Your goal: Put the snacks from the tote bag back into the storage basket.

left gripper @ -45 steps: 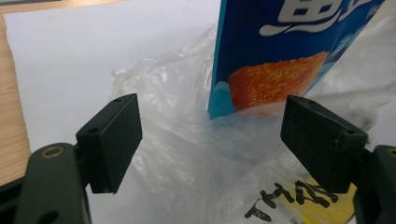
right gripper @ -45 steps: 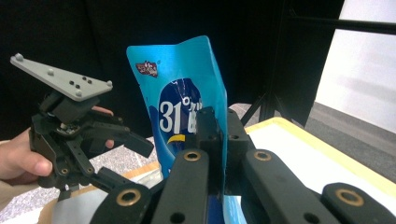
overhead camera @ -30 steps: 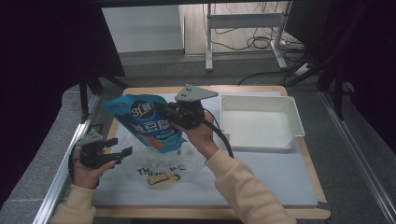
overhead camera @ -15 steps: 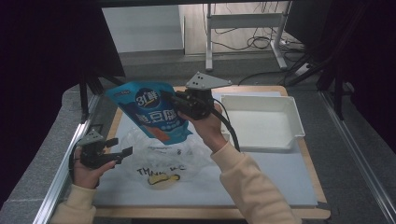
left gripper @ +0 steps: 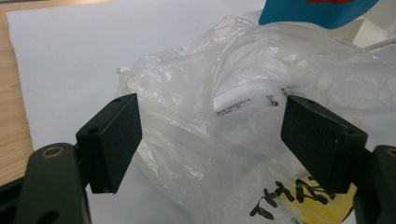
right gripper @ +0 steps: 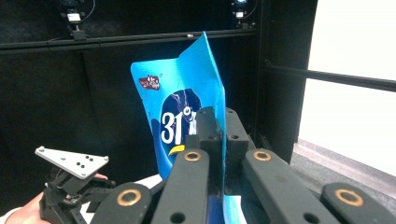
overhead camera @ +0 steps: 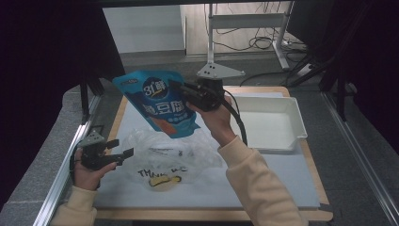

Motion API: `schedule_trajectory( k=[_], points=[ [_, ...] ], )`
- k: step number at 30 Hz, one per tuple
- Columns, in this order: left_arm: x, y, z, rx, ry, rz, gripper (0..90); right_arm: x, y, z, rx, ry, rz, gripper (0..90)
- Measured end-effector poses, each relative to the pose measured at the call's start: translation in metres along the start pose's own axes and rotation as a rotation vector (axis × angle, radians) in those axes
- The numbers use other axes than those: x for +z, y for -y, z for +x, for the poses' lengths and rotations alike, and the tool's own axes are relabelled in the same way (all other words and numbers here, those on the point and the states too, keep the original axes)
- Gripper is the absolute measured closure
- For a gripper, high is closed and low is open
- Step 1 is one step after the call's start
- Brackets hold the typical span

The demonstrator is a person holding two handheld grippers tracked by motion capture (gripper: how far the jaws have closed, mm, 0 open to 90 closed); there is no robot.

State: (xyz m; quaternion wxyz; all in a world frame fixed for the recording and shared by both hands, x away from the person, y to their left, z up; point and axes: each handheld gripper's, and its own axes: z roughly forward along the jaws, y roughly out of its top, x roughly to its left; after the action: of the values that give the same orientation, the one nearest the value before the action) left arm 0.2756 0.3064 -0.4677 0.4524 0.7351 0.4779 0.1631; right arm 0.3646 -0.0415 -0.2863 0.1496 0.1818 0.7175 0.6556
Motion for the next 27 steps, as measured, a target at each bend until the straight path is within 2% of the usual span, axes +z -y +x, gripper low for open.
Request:
schedule_trajectory(
  k=[14,27],
  points=[
    [0.001,0.001,0.001,-0.003,-0.001,-0.001,21.0,-0.017,-0.01,-0.018,-0.006,0.044,-0.006,89.1],
    [0.002,0.001,0.001,-0.006,-0.002,0.004,21.1,-0.029,-0.008,-0.033,0.013,0.084,-0.006,89.1]
  ],
)
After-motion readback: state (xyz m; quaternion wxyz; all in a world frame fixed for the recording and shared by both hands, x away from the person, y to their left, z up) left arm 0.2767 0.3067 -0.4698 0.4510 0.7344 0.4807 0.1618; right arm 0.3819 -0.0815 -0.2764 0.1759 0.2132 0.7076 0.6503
